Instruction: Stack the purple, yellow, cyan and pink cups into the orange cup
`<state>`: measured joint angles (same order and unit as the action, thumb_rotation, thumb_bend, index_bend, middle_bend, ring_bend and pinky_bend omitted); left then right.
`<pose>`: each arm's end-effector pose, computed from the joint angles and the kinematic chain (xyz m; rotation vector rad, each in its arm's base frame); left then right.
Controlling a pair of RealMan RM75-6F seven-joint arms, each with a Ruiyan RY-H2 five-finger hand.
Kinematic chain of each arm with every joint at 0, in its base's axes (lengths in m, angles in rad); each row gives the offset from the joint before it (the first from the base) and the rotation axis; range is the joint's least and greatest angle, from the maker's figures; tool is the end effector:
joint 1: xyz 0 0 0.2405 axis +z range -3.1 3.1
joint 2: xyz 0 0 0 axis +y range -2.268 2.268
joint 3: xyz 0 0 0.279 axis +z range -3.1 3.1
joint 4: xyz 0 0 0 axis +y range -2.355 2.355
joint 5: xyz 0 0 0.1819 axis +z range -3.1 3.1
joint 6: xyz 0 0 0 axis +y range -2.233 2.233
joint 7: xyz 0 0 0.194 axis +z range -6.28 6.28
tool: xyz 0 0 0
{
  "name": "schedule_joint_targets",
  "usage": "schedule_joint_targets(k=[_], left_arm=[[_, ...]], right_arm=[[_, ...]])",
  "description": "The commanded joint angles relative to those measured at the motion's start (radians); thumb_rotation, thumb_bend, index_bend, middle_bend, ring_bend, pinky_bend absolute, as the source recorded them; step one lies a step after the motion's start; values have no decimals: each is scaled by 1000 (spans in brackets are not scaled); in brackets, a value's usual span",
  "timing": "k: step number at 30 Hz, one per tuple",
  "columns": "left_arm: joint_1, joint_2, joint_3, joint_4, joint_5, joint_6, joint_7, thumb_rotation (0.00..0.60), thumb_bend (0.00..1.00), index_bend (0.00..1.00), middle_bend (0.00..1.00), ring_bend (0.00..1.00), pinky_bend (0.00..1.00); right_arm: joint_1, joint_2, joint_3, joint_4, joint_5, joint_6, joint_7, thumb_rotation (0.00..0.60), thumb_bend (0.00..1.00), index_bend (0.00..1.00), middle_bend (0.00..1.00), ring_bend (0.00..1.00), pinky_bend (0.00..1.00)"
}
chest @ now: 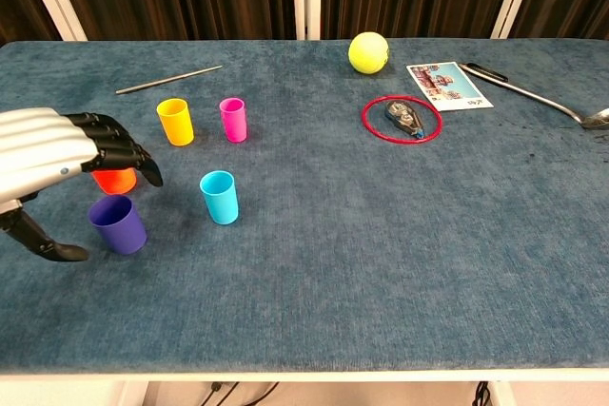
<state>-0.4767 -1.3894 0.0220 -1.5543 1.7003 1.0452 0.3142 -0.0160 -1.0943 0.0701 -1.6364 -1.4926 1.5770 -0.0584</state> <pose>-0.2008 0.2840 0.0093 -2.1828 -0.6065 -0.8591 -0.3308 -0.2004 0.2213 1.2805 -0.8382 0.8490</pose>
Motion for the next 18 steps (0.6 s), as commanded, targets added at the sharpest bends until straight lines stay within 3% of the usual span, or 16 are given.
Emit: schedule_joint_targets(k=[1, 18], left_arm=[[-3, -9, 3, 8, 2, 8, 2, 600, 151, 306, 286, 247, 148], [-23, -47, 19, 57, 22, 50, 13, 600, 203, 439, 369, 415, 152]], right_arm=[[-1, -2, 0, 8, 2, 0, 8, 600, 289, 0, 0, 0, 0], [1, -15, 2, 33, 2, -7, 26, 600, 292, 0, 0, 0, 0]])
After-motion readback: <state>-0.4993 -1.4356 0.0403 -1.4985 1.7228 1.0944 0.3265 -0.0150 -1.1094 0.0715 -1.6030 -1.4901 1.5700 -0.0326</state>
